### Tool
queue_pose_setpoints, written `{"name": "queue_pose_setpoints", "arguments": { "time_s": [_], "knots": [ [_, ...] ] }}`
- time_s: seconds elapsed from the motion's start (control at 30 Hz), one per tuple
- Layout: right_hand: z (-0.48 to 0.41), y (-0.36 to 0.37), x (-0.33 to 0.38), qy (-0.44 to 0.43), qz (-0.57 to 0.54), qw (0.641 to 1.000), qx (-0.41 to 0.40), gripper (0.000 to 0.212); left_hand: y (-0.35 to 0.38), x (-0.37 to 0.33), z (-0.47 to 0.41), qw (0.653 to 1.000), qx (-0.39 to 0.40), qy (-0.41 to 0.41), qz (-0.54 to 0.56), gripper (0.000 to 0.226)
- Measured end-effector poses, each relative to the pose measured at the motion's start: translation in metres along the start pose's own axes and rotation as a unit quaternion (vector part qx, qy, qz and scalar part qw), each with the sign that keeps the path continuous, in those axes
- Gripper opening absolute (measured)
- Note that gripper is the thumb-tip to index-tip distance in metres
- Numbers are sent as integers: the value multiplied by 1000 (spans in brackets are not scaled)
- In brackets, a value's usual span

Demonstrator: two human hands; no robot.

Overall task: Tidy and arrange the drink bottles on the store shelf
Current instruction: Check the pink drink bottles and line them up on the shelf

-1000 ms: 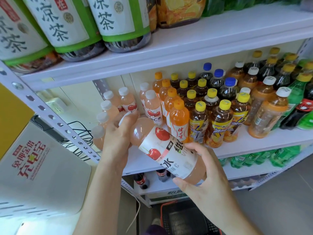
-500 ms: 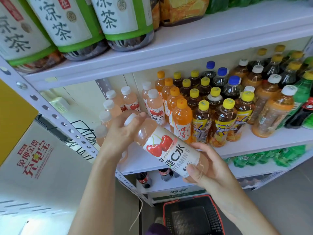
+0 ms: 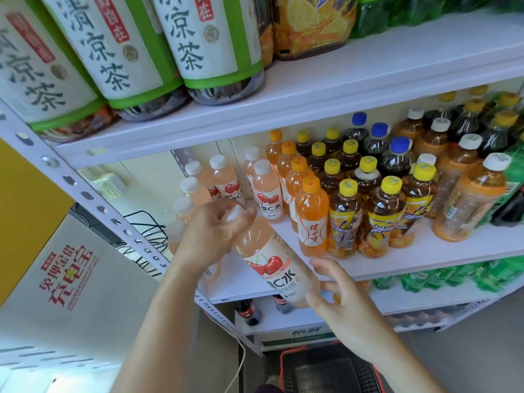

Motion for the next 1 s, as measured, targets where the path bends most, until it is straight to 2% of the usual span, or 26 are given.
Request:
{"name": "queue_pose_setpoints", "arguments": {
  "time_s": [0.1, 0.17, 0.3, 0.57, 0.7, 0.8, 0.93, 1.0],
  "knots": [
    [-6, -1, 4, -4, 71, 997, -23, 42, -8, -1, -12, 978, 2, 6, -207, 31],
    [-11, -2, 10, -30, 102, 994, -32, 41, -11, 4, -24, 966, -9, -7, -257, 36],
    [-33, 1, 26, -82, 139, 986, -45, 43, -15, 23, -57, 968, -55, -71, -235, 44],
    [-128, 10, 77, -154, 239, 958, -38, 52, -9, 51, -117, 955, -76, -91, -271, 46],
    [-176, 13, 96, -130, 271, 953, -37, 58, -7, 62, -136, 953, -80, -84, -281, 51],
    [-210, 15, 103, -123, 326, 937, -32, 56, -4, 64, -146, 945, -87, -85, -304, 49],
    [-244, 20, 106, -91, 433, 897, -14, 57, -1, 65, -149, 930, -106, -87, -341, 32],
    [-254, 21, 104, -73, 488, 870, -3, 58, -2, 65, -148, 921, -124, -66, -364, 33]
  ]
}}
Point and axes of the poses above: each hand's wrist, its own z-axis away from the middle knuckle, its own y-axis out of the palm, x = y × z, the point moved 1 cm from there along -z, towards the middle knuckle, and after that the axes turned 5 degrees about x, right-handed, at the moved point
